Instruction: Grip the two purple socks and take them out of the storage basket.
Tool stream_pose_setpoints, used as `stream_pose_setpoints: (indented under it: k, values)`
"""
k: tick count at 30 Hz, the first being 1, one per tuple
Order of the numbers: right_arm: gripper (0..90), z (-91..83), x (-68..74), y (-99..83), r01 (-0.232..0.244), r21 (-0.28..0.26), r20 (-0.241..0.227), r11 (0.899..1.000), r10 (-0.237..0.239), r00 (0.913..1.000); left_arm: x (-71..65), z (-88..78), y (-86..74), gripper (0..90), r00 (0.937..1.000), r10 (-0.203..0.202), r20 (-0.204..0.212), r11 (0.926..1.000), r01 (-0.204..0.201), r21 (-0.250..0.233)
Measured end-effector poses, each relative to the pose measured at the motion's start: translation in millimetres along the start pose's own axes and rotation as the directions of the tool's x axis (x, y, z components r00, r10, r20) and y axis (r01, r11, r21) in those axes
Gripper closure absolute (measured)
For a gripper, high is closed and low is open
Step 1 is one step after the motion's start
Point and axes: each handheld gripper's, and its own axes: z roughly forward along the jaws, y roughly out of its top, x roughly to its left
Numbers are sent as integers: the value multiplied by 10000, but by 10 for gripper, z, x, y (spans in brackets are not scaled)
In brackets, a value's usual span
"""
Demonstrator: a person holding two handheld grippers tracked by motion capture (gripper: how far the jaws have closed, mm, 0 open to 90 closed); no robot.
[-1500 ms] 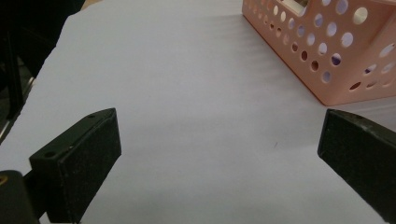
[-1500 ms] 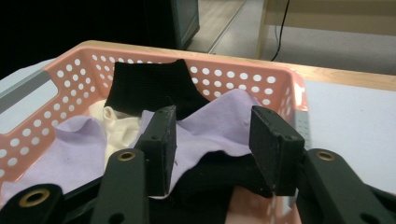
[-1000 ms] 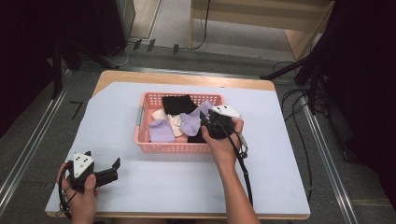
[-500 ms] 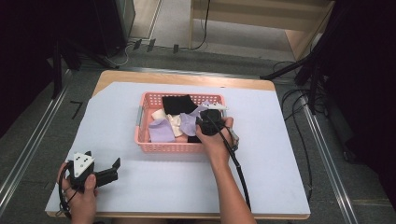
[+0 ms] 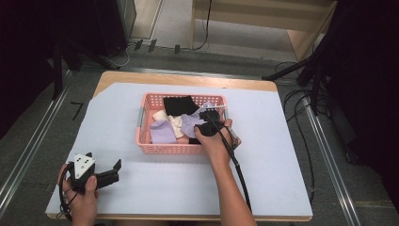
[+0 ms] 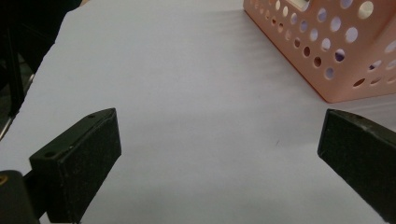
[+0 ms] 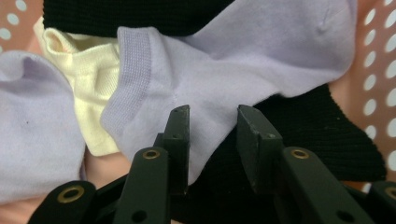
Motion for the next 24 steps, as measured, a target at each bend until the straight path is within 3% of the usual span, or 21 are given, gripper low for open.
stream_pose_setpoints:
  k: [6,9,12,13,16,18,19,20,21,22,23,24]
  values:
    - [790,12,20,1,294,220,-230,9993,-289,9993,2,2,1,3,10000,5,-15,10000,-5,5]
    - [870,-12,23,-14,459,-149,-410,9988,-464,9981,1,2,0,2,10000,-22,0,10000,22,16]
    - [881,-25,21,-23,509,-428,-485,9978,-530,9974,1,3,0,2,10000,-31,-2,10000,31,11]
    - [882,-53,20,-30,510,-880,-564,9948,-560,9968,3,2,0,2,10000,-31,10,10000,31,22]
    - [883,-90,16,-31,424,-1235,-648,9914,-506,9966,3,3,1,2,10000,-40,3,10000,40,29]
    - [884,-146,28,-28,447,-1646,-688,9853,-567,9960,4,3,1,2,10000,-44,12,10000,44,42]
    - [885,-205,47,-20,558,-2124,-742,9756,-731,9946,4,3,2,2,10000,-46,2,10000,46,53]
    - [885,-205,47,-20,558,-2124,-742,9756,-731,9946,4,3,2,2,10000,-46,2,10000,46,53]
    - [886,-268,64,-13,629,-2596,-804,9637,-864,9930,4,3,2,2,10000,-51,4,10000,51,58]
    - [886,-268,64,-13,629,-2596,-804,9637,-864,9930,3,4,2,2,10000,-44,-8,10000,44,50]
    - [887,-347,84,-5,731,-3043,-828,9498,-1028,9912,3,3,2,2,10000,-42,1,10000,42,55]
    - [887,-347,84,-5,731,-3043,-828,9498,-1028,9912,3,3,2,2,10000,-42,1,10000,42,55]
